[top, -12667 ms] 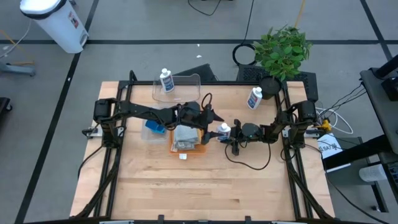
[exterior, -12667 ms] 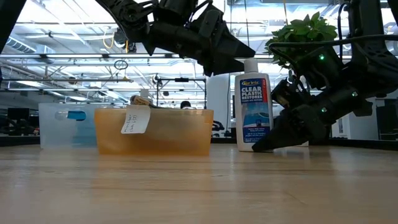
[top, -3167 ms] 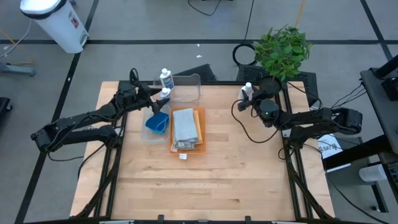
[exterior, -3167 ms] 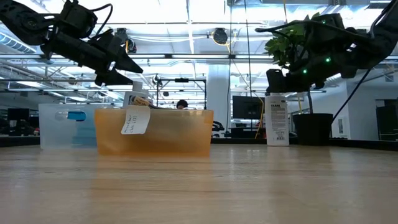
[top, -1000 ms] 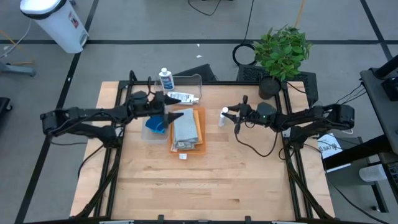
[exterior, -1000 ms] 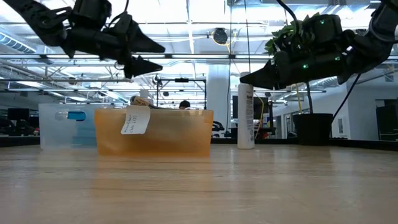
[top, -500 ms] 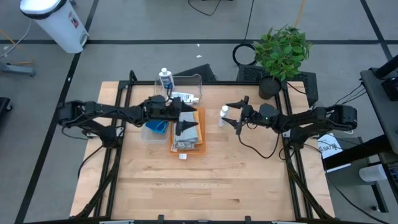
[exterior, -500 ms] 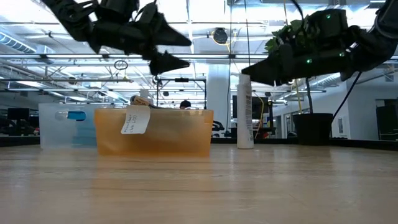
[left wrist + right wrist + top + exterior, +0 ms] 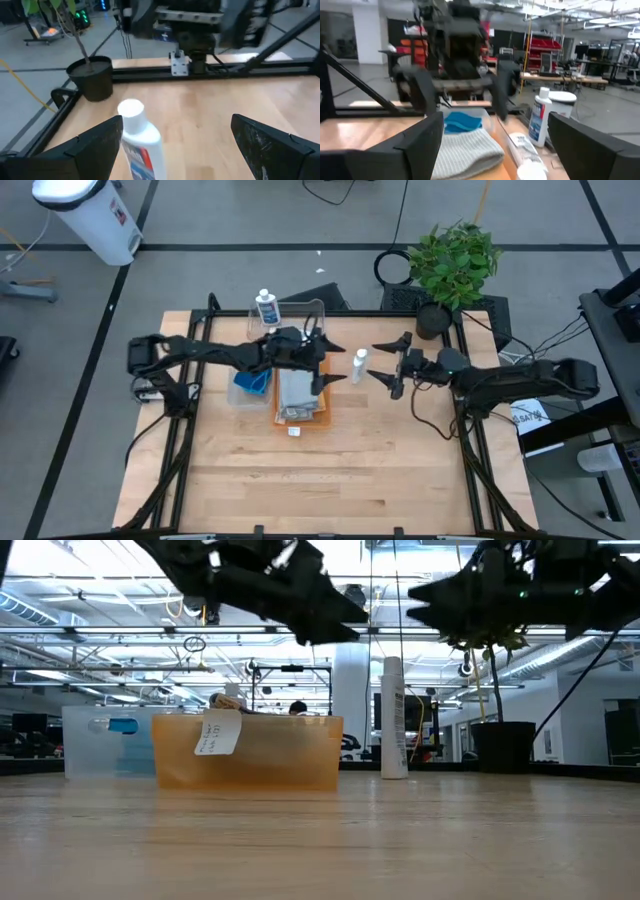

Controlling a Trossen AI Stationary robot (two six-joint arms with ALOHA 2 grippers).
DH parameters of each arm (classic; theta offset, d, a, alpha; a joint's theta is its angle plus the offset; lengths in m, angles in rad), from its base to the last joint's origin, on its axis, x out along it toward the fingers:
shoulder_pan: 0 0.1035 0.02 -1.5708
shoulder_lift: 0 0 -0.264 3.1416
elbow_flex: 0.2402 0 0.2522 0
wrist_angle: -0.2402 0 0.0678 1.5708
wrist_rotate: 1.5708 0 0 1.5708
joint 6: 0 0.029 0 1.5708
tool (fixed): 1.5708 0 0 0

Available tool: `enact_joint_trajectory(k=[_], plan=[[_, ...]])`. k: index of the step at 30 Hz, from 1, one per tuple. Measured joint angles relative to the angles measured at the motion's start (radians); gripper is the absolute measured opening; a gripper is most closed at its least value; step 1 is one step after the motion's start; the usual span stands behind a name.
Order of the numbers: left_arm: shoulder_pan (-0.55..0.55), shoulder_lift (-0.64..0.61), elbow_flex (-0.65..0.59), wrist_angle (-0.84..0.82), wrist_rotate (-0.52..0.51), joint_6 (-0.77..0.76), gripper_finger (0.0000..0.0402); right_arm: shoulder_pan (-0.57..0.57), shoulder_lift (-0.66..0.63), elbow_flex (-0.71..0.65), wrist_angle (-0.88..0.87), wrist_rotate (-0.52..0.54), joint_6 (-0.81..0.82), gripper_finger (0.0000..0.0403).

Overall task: Pick & Place Kitchen Items
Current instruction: Put the plastic restorer bottle into the transparent bin

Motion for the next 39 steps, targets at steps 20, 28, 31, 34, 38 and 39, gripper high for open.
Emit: enact_joint_trajectory(k=[20, 28, 31, 34, 38, 39], plan=[[0.04, 0.253, 0.208, 0.043, -0.092, -0.087, 0.0374, 0.034, -0.104, 0.001, -0.133, 0.002, -0.051, 0.0322], [0.038, 0.281, 0.209, 0.034, -0.051, -0.078, 0.0374, 0.033, -0.104, 0.001, -0.132, 0.003, -0.051, 0.0322], [0.039, 0.297, 0.209, 0.059, -0.052, -0.088, 0.0374, 0.033, -0.104, 0.001, -0.13, 0.004, -0.051, 0.0322], [0.039, 0.3, 0.209, 0.059, -0.052, -0.121, 0.0374, 0.033, -0.104, 0.001, -0.132, 0.004, -0.051, 0.0322], [0.039, 0.296, 0.209, 0.082, -0.052, -0.133, 0.0374, 0.033, -0.104, 0.002, -0.133, 0.004, -0.051, 0.0322], [0.038, 0.295, 0.209, 0.089, -0.052, -0.133, 0.0374, 0.033, -0.104, 0.002, -0.133, 0.004, -0.051, 0.0322]])
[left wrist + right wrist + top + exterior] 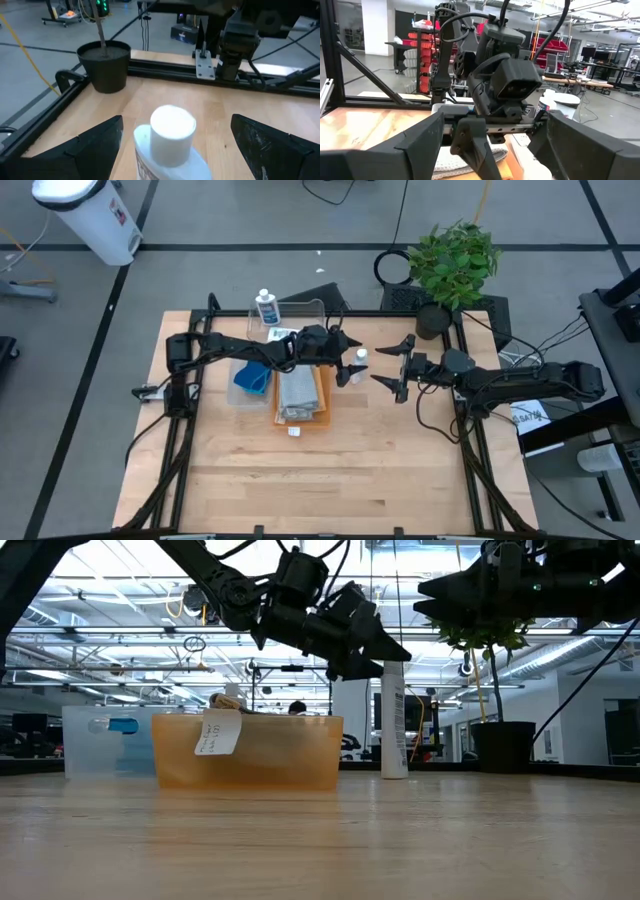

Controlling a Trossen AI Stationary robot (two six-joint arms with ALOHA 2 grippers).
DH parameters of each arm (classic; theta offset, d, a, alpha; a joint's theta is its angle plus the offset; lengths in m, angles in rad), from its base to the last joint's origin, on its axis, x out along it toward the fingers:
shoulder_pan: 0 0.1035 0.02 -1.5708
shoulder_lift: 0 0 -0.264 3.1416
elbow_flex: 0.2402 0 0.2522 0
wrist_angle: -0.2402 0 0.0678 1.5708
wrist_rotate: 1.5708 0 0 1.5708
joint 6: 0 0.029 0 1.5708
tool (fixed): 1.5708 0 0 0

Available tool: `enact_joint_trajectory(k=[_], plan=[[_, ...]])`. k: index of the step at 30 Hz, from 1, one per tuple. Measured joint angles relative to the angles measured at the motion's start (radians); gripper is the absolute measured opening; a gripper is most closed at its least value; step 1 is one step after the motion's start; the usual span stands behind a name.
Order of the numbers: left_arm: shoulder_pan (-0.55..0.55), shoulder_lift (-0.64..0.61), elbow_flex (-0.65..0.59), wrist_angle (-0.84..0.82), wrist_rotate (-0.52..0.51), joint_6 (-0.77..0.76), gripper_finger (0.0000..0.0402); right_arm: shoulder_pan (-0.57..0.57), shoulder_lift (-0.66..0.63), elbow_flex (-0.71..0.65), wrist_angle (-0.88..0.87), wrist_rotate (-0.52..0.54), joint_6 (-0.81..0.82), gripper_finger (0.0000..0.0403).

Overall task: Pick & Place Kitchen Items
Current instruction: Put the plastic restorer bottle into the transparent bin

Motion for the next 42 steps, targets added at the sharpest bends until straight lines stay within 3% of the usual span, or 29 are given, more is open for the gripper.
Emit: enact_joint_trajectory(k=[6, 19, 25, 35, 42], plan=[[-0.002, -0.001, 0.0, 0.004, 0.0, -0.006, 0.0337, 0.0, 0.0, 0.0, 0.0, 0.0, 0.0, 0.0322], [-0.002, -0.002, 0.0, 0.01, 0.0, -0.015, 0.0117, 0.0, 0.0, 0.0, 0.0, 0.001, 0.0, 0.0322], [0.006, -0.111, -0.003, -0.105, -0.026, 0.013, 0.0116, 0.0, 0.0, 0.0, -0.015, 0.001, 0.0, 0.0322], [0.039, -0.518, -0.002, -0.427, -0.268, 0.18, 0.0116, 0.0, 0.0, 0.0, -0.016, 0.001, 0.0, 0.0322], [0.156, -0.667, -0.016, -0.513, -0.257, 0.161, 0.0118, 0.0, 0.0, 0.0, -0.016, 0.001, 0.0, 0.0322]])
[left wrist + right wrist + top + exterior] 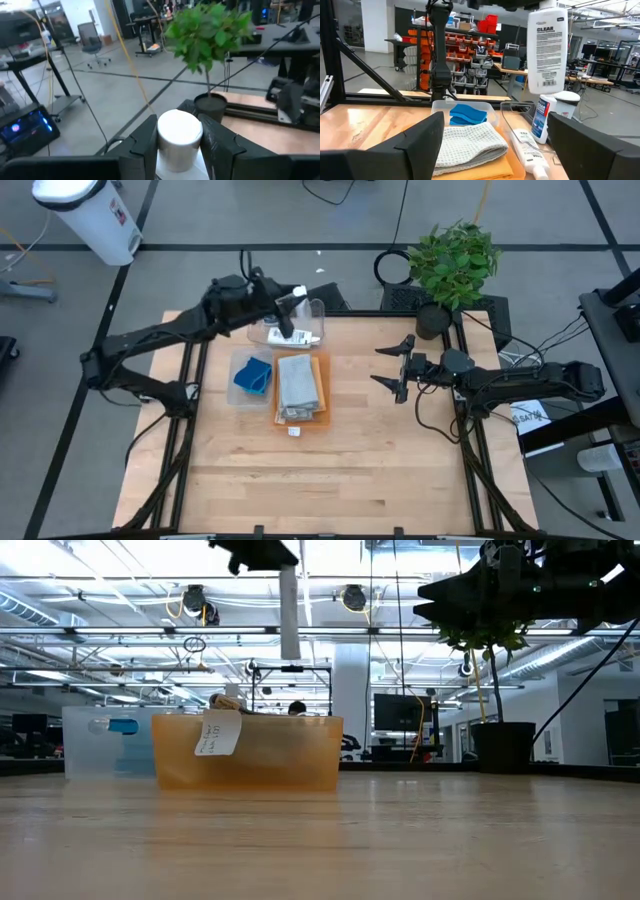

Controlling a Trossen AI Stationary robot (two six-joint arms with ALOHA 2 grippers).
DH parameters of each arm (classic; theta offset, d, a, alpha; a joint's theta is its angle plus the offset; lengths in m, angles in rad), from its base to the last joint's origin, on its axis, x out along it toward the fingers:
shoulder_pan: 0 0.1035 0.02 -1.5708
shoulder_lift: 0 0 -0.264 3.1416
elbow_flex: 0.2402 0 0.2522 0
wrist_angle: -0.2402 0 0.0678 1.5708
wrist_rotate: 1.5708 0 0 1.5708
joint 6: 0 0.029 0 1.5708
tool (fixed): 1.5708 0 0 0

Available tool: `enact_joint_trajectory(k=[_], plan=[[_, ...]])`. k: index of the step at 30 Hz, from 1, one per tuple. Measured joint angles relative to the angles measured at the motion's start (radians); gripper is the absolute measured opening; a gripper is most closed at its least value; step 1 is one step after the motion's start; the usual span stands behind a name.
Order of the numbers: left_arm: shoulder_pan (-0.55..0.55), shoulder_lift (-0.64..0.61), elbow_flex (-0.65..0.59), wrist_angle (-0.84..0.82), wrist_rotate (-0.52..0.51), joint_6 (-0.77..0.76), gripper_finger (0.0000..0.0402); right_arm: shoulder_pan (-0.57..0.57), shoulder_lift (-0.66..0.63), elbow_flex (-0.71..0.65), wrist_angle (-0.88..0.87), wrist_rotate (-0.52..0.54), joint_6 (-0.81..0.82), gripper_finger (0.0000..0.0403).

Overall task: Pick & Place Kitchen Items
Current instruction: Put the plastic restorer bottle into the transparent bin

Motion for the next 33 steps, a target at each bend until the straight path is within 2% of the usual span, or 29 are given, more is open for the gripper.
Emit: enact_joint_trajectory(k=[4, 9, 13, 23, 33], plan=[[0.075, 0.0, -0.078, 0.059, 0.066, -0.011, 0.0118, 0.0, 0.0, 0.0, 0.0, 0.0, 0.0, 0.0322], [0.152, 0.052, -0.231, 0.285, 0.138, -0.047, 0.0119, 0.0, 0.0, 0.0, 0.0, 0.001, 0.0, 0.0322], [0.198, 0.112, -0.307, 0.436, 0.188, -0.088, 0.012, 0.0, 0.0, 0.0, 0.0, 0.029, -0.002, 0.0322], [0.212, 0.335, -0.321, 0.597, 0.201, -0.122, 0.0123, -0.002, 0.006, 0.0, -0.001, 0.05, -0.003, 0.0322], [0.212, 0.39, -0.322, 0.605, 0.204, -0.13, 0.0124, -0.002, 0.006, 0.0, -0.012, 0.051, -0.008, 0.0322]])
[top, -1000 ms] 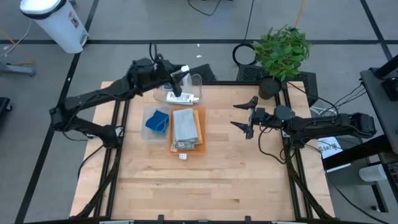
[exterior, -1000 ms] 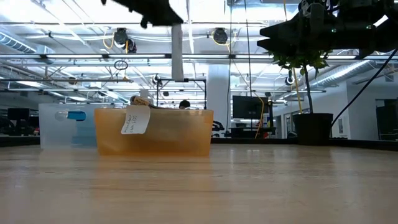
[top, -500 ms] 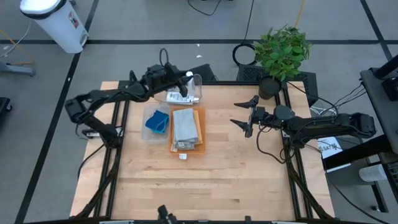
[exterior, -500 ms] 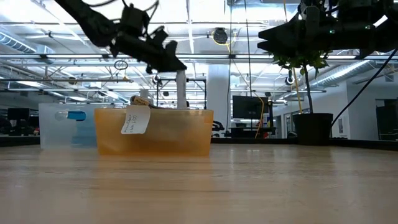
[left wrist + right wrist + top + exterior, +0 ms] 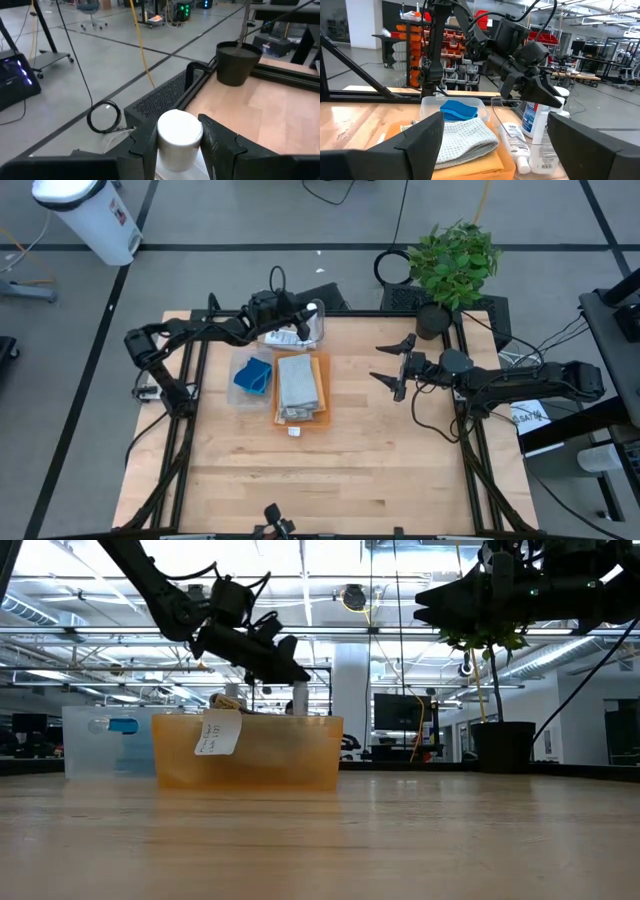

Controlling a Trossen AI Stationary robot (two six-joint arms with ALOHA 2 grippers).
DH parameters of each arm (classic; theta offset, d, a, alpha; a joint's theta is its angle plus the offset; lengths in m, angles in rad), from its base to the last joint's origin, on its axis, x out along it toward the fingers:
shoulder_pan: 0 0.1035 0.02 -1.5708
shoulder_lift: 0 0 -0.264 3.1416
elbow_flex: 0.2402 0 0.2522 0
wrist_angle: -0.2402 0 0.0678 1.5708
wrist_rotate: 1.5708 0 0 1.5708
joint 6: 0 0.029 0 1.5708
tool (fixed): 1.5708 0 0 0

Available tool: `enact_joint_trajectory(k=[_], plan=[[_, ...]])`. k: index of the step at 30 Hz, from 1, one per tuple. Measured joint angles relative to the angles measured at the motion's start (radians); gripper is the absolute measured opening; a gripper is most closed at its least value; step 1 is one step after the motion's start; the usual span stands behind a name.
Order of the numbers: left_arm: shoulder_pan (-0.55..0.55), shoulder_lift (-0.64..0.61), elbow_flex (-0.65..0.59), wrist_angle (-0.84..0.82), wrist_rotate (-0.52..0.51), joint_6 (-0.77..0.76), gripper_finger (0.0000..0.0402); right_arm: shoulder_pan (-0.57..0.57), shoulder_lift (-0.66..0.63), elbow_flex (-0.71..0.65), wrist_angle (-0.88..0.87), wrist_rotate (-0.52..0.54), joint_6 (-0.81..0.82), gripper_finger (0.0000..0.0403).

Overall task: Pick & Place Kitchen Items
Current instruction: Put the plastic restorer bottle into the transparent bin, then return to Home Position

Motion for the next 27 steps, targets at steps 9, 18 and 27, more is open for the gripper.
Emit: enact_joint_trajectory(k=[9, 18, 27], plan=[[-0.002, 0.004, 0.001, -0.02, -0.002, -0.005, 0.013, 0.0, 0.0, 0.0, -0.007, 0.001, 0.001, 0.0322], [-0.002, 0.004, 0.001, -0.032, -0.038, -0.051, 0.0232, 0.0, 0.0, 0.0, -0.009, 0.001, 0.001, 0.0322], [-0.003, -0.132, 0.001, -0.189, -0.013, -0.033, 0.0322, 0.0, 0.0, 0.0, -0.011, 0.001, 0.001, 0.0322]])
